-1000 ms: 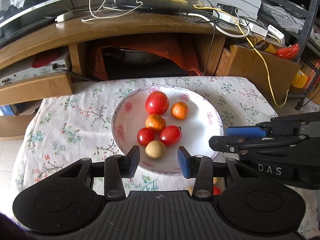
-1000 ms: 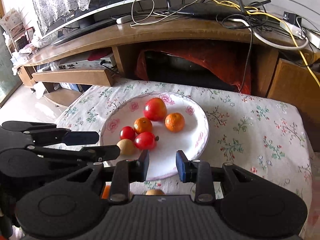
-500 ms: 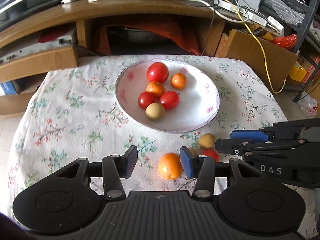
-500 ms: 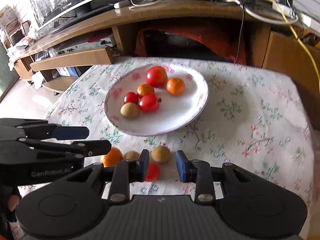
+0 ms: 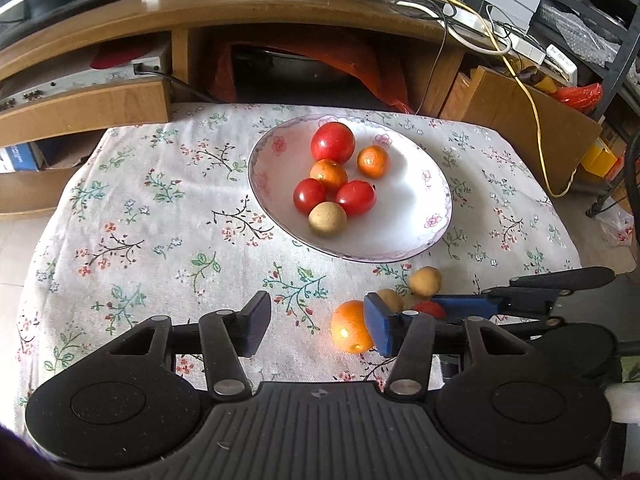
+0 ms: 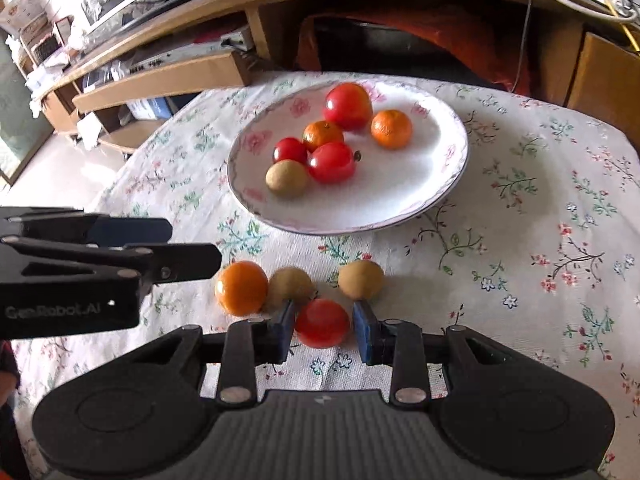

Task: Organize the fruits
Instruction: 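Grasp a red tomato with the right tool while the left tool grasps a tangerine, then carry the tomato and tangerine over the white bowl with both tools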

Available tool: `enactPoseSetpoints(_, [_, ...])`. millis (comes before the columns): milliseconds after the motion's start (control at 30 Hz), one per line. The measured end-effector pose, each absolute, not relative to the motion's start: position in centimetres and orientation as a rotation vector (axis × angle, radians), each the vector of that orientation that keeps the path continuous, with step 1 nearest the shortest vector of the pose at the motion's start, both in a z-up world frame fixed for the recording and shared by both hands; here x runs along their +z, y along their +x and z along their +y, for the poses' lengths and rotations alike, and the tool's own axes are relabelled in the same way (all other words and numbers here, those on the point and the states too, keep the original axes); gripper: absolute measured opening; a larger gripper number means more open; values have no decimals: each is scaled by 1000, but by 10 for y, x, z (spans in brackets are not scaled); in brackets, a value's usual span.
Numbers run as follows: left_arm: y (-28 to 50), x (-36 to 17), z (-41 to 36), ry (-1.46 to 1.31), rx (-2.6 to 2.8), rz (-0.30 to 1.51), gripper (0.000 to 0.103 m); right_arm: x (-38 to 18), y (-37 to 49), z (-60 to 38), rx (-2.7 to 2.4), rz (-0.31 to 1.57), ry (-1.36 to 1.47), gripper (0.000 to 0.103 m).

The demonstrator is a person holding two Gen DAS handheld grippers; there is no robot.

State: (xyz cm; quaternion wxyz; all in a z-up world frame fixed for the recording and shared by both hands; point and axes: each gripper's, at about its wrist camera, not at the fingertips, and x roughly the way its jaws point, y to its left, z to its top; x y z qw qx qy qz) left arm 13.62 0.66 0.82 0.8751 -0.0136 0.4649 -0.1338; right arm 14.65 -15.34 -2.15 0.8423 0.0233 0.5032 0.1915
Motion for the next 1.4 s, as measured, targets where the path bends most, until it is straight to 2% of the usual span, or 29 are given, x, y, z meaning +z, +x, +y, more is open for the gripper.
enactPoseSetpoints(467, [136, -7, -10, 19, -332, 1000, 61, -17, 132, -170, 409, 1051, 55, 21])
enactPoseSetpoints(900, [140, -24, -26, 82, -350, 977, 57, -18, 125, -188, 396, 1058, 86, 21])
enactPoseSetpoints(1033, [139, -26, -32, 130, -350, 970, 54, -20, 125, -189, 399, 1057, 90, 21])
enactPoseSetpoints(1100, [139, -26, -32, 137, -340, 969, 42, -19, 126, -189, 397, 1055, 89, 21])
enactPoseSetpoints(1400, [122, -20, -26, 126, -338, 1009, 42, -15, 120, -188, 383, 1044, 77, 21])
